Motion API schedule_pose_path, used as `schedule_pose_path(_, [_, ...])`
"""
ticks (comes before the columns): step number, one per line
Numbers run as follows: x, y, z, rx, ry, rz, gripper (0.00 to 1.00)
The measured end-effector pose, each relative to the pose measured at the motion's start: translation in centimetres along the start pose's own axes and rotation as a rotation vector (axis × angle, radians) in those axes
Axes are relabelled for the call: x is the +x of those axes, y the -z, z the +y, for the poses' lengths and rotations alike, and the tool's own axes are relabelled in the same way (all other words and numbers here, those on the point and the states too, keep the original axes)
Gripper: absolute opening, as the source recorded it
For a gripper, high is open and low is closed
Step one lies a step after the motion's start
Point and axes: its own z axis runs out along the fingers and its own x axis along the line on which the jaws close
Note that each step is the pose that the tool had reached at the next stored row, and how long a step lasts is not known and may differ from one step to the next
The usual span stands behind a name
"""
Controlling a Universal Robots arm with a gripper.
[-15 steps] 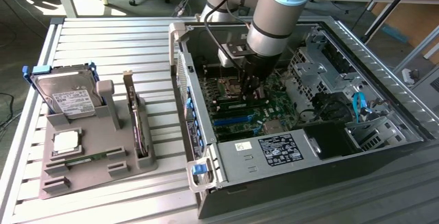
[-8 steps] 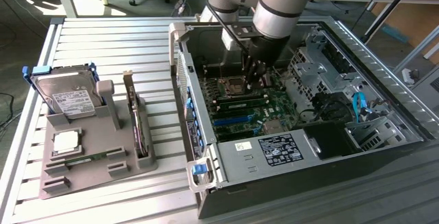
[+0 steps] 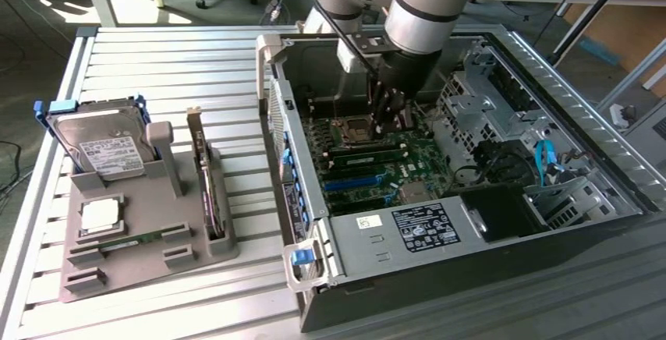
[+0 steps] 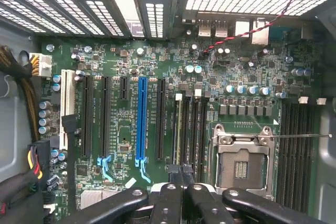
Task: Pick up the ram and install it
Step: 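Press down the ram until it locks into place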
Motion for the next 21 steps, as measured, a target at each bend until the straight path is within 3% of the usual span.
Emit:
schedule_pose_path(2, [0.00,0.00,0.00,0.0000,-0.002,0.0000,0.11])
schedule_pose_path(8, [0.00,0.00,0.00,0.0032,-0.135,-0.0006,0.11])
schedule_pose_path(11, [0.00,-0.02,0.00,0.0057,-0.233,-0.0010,0.11])
schedule_pose_path(21, [0.00,-0.04,0.00,0.0111,-0.447,-0.0023,0.11])
